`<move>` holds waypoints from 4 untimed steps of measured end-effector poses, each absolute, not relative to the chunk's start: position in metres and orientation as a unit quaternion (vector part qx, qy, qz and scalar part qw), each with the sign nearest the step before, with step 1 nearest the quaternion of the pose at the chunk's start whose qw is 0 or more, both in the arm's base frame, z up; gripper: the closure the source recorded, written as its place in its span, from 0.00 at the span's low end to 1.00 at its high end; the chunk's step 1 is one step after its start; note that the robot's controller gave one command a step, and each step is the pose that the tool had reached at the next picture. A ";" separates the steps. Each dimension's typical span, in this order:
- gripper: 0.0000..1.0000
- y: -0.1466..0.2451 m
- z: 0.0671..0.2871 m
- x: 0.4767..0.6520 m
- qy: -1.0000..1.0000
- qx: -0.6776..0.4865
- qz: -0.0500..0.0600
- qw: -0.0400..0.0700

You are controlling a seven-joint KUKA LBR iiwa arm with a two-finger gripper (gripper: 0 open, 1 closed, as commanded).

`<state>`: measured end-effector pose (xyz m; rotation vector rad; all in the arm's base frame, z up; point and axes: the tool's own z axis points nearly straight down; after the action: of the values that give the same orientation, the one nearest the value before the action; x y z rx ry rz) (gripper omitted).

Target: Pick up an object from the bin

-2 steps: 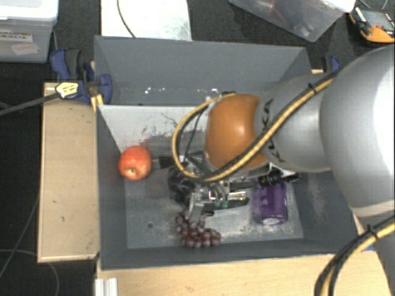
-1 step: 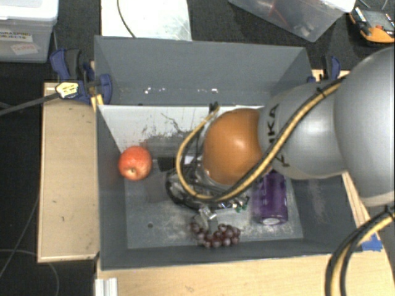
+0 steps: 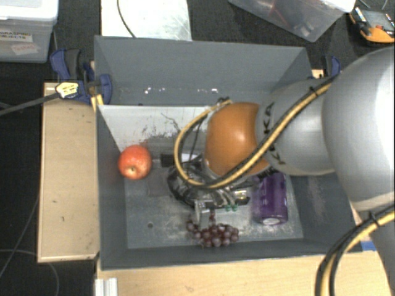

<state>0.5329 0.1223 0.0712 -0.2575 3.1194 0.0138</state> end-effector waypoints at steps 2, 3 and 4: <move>1.00 0.173 0.071 0.561 0.996 0.093 0.006 0.006; 1.00 0.173 0.071 0.561 0.996 0.094 0.006 0.005; 1.00 0.172 0.094 0.558 0.996 0.094 0.004 0.000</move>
Offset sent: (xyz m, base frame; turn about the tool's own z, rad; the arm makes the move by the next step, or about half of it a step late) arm 0.0276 0.0505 -0.0012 0.3508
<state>0.5579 0.1716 0.0940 0.2952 3.1268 0.0128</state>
